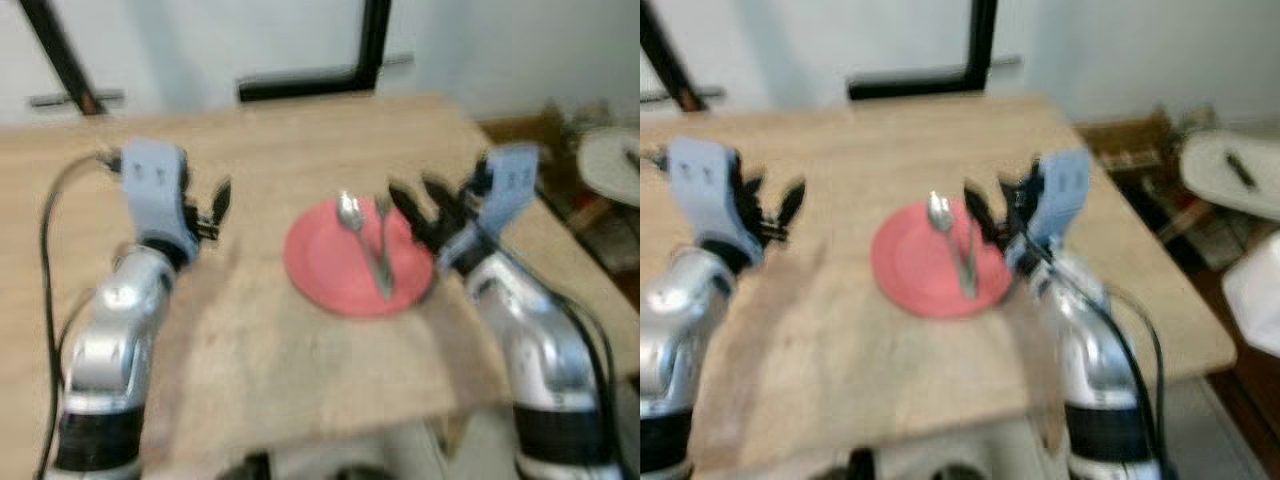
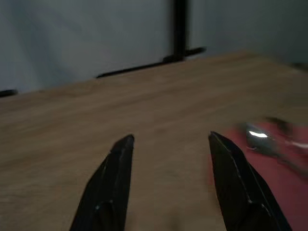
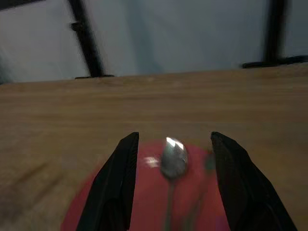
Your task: Setting the table
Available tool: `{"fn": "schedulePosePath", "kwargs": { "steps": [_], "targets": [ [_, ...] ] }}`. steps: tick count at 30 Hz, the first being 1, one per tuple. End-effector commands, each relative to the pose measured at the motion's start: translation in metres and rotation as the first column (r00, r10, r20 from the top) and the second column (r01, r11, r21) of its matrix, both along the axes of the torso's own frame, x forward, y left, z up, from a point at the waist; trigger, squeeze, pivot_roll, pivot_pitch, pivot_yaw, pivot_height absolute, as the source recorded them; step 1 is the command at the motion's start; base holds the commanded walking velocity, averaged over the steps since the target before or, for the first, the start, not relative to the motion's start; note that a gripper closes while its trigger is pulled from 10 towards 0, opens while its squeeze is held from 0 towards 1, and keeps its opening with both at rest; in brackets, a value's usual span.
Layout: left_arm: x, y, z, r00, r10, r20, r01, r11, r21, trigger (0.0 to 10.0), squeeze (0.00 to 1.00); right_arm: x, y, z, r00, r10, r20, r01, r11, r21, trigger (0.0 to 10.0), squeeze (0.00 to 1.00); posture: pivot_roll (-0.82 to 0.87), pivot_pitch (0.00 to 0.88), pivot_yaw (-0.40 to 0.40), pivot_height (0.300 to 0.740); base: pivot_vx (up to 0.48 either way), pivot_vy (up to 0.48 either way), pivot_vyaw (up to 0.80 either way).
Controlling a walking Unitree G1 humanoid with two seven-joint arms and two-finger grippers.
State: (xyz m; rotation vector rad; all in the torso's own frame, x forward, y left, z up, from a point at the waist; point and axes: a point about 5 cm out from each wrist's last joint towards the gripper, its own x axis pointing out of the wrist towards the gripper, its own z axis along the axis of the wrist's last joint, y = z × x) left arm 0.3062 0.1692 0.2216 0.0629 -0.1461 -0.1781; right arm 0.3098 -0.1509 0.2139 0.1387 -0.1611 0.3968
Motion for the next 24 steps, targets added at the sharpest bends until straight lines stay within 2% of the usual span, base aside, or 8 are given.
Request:
{"fn": "schedulePosePath", "kwargs": {
  "steps": [1,10,24],
  "targets": [
    [0.0009,-0.0007,-0.0029,1.0,-0.002,-0.013,0.002,1.0,0.008,10.0,0.0,-0.0014,-0.0005,-0.0028,1.0,-0.007,-0.008,0.007,1.0,0.002,10.0,0.0,-0.11,0.035,0.021,0.74,-0.337,0.0,0.0],
    [0.0014,-0.0013,-0.0033,1.0,-0.003,-0.015,0.003,1.0,0.008,10.0,0.0,-0.0021,-0.0006,-0.0036,1.0,-0.009,-0.009,0.009,1.0,0.004,10.0,0.0,-0.11,0.037,0.023,0.74,-0.302,0.0,0.0],
    [0.0041,-0.0011,-0.0051,0.999,0.013,-0.03,-0.013,1.0,0.011,10.0,0.0,-0.0024,-0.0008,-0.0049,1.0,-0.013,-0.011,0.013,1.0,0.004,10.0,0.0,-0.11,0.038,0.025,0.74,0.0,0.0,0.0]
  ]
}}
